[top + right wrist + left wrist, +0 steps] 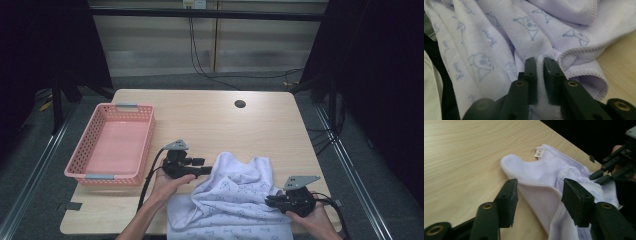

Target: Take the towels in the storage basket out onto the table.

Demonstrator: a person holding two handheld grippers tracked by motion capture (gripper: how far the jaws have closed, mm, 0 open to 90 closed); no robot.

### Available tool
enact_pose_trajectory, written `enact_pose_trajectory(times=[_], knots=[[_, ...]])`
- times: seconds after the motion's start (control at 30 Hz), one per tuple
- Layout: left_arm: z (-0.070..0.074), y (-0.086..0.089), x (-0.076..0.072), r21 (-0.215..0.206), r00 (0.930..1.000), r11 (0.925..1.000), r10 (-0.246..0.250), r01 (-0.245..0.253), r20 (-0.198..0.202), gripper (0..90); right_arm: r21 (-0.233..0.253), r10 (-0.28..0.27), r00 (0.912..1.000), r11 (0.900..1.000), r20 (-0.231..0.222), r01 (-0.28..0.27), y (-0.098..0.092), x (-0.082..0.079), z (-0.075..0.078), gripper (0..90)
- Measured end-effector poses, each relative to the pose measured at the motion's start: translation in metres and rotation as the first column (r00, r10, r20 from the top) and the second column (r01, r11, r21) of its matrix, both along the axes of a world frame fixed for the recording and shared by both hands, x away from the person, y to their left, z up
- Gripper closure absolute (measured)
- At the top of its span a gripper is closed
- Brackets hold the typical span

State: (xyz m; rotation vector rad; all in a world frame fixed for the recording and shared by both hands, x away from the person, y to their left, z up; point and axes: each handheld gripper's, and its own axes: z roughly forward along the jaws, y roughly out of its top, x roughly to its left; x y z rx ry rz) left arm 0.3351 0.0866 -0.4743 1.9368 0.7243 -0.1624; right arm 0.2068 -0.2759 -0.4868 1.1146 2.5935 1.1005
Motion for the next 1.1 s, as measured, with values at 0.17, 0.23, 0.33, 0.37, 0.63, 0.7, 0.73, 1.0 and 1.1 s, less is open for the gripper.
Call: enact_pose_trajectory(times=[0.17,0.23,0.33,0.37,0.63,0.7,0.73,1.0,1.1], knots=[[-0.013,-0.027,0.001,0.161,0.9991,0.9862,-0.04,0.037,0.012,83.8,0.047,-0.021,0.9996,0.999,0.02,0.021,-0.006,0.006,0.007,67.2],[-0.011,-0.023,-0.004,0.183,0.9991,0.9826,-0.035,0.029,0.025,90.0,0.047,-0.04,0.9986,0.998,0.035,0.038,-0.009,0.007,0.01,63.4],[-0.002,-0.004,-0.01,0.177,0.9986,0.9839,-0.032,0.024,0.042,90.0,0.058,-0.06,0.9965,0.997,0.057,0.057,-0.014,0.012,0.016,61.9],[0.001,0.003,-0.012,0.184,0.9982,0.9828,-0.024,0.013,0.055,90.0,0.069,-0.067,0.9959,0.996,0.06,0.063,-0.015,0.016,0.018,61.7],[-0.007,0.01,0.004,0.083,0.9996,0.9963,0.024,-0.023,-0.015,66.6,0.077,-0.193,0.9761,0.979,0.1,0.186,-0.023,0.078,0.018,61.4],[-0.015,-0.009,0.004,0.15,0.9997,0.9886,-0.012,0.015,-0.024,58.5,0.049,-0.235,0.9674,0.972,0.095,0.231,-0.024,0.105,0.012,58.6],[-0.018,-0.014,0.003,0.161,0.9993,0.9864,-0.027,0.031,-0.025,55.4,0.043,-0.237,0.9672,0.971,0.093,0.233,-0.023,0.111,0.009,57.8],[-0.026,-0.028,-0.014,0.25,0.9926,0.9612,-0.121,0.116,0.005,69.9,-0.047,-0.203,0.9747,0.977,0.093,0.208,-0.004,0.123,-0.016,50.2],[-0.022,-0.026,-0.019,0.274,0.9912,0.954,-0.131,0.121,0.018,87.1,-0.051,-0.213,0.9721,0.975,0.099,0.218,-0.004,0.118,-0.014,77.0]])
